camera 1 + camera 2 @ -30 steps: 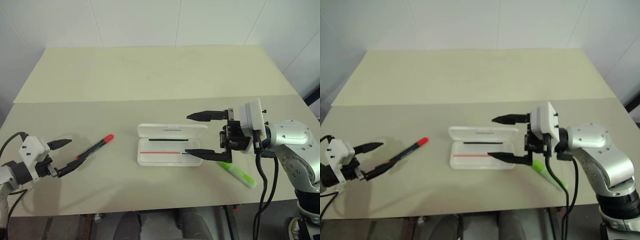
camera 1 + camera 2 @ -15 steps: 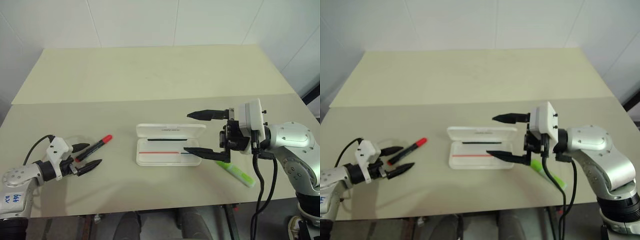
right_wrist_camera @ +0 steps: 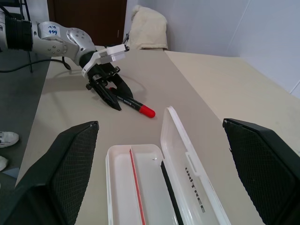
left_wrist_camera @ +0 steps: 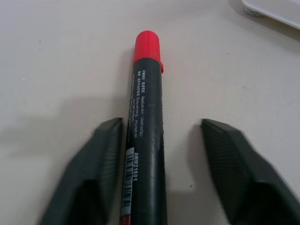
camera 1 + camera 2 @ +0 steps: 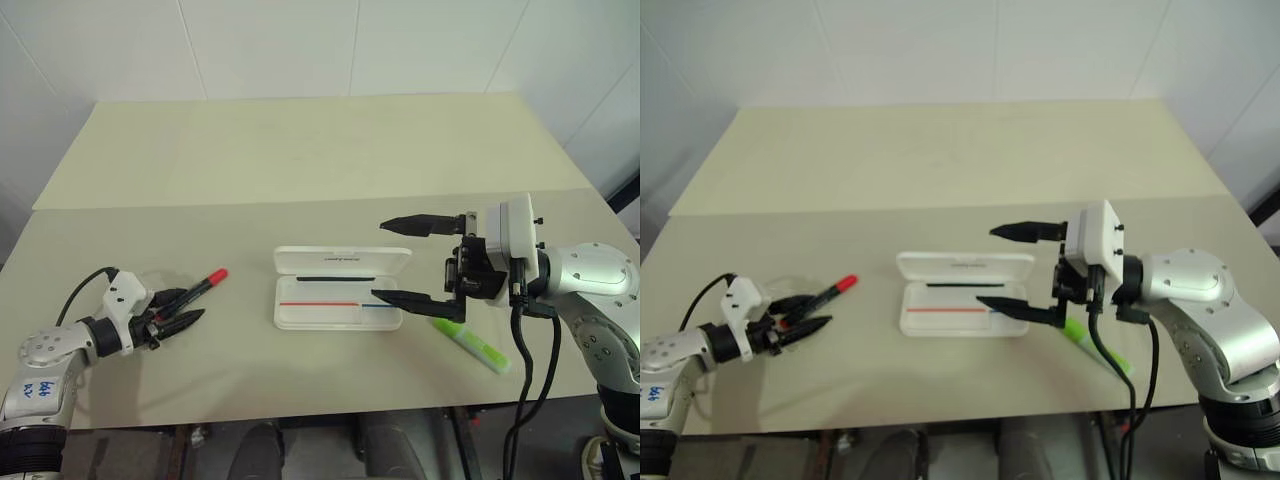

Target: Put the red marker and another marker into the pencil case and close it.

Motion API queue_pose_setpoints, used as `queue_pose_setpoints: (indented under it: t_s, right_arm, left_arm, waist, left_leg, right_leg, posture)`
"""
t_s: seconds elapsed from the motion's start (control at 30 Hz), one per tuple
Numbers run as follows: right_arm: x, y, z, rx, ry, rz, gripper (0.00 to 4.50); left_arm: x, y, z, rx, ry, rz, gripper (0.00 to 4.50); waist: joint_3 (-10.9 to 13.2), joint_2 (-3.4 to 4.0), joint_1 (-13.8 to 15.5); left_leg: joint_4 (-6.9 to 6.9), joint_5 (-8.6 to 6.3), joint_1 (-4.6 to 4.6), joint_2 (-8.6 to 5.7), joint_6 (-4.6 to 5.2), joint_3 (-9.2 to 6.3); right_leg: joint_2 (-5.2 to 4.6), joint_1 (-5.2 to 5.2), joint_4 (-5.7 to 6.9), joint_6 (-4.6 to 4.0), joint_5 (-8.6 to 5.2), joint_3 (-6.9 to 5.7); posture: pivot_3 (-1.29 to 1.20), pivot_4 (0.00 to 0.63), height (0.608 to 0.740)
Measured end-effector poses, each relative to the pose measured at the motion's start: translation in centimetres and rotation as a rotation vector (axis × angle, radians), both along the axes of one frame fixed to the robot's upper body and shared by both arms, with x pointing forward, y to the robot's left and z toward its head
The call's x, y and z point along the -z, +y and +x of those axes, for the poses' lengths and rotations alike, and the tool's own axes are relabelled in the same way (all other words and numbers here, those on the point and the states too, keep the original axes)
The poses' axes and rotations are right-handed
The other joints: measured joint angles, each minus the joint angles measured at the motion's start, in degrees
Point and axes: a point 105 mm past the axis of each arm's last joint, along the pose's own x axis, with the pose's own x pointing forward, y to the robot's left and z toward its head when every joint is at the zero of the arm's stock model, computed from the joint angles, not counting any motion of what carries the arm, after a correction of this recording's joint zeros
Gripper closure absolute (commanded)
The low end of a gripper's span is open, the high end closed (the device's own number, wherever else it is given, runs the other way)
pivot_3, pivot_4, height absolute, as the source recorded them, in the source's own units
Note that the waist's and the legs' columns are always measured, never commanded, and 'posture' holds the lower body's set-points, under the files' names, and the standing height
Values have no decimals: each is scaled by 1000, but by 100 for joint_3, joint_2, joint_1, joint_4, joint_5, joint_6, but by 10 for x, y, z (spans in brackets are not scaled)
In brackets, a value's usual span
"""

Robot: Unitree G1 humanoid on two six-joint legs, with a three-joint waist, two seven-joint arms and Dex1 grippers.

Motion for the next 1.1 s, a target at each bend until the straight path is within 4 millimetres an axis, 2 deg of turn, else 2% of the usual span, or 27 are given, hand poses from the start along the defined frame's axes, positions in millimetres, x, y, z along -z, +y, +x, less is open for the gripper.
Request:
queue_pose_setpoints:
  t_s: [0.1,0.13,0.4,0.57,0.83,1.03,1.1]
  right_arm:
    - [0,0,0,4,-1,2,0]
    - [0,0,1,6,-2,3,0]
    - [2,-1,1,10,6,4,0]
    - [7,-3,1,23,20,-3,0]
    - [10,-5,3,40,18,-9,0]
    - [11,-6,6,49,14,-9,0]
    - [11,-6,6,49,14,-9,0]
  left_arm:
    - [-1,-1,0,2,-3,3,3753]
    - [-1,-1,0,1,-3,7,3851]
    - [-3,-5,-2,-3,-18,21,3851]
    - [-5,-9,-12,22,-23,22,3851]
    - [-39,-25,-35,196,-112,-68,3851]
    - [-54,-44,-49,364,-103,-75,3851]
    - [-53,-51,-52,414,-83,-77,3851]
  waist:
    - [0,0,4]
    - [0,0,6]
    - [0,-1,6]
    - [2,-4,9]
    - [5,-9,0]
    - [6,-13,-7]
    - [6,-12,-6]
  left_leg:
    - [-3,0,-3,0,0,0]
    - [-3,0,-3,0,0,0]
    - [-3,0,-12,0,0,0]
    - [-7,-5,-24,0,-8,2]
    - [-8,-9,-26,3,-15,7]
    - [-8,-10,-27,3,-16,7]
    - [-9,-10,-29,3,-17,8]
  right_leg:
    - [0,-2,-1,0,0,0]
    - [0,-3,-1,0,0,0]
    - [-1,-6,-9,0,0,0]
    - [-2,-12,-19,6,-6,-1]
    - [-2,-22,-17,4,-12,0]
    - [-1,-21,-24,5,-12,0]
    - [-1,-20,-28,5,-12,0]
  posture:
    - [0,150,740]
    - [0,150,740]
    - [0,150,740]
    - [0,150,740]
    - [0,150,740]
    - [0,150,740]
    - [0,150,740]
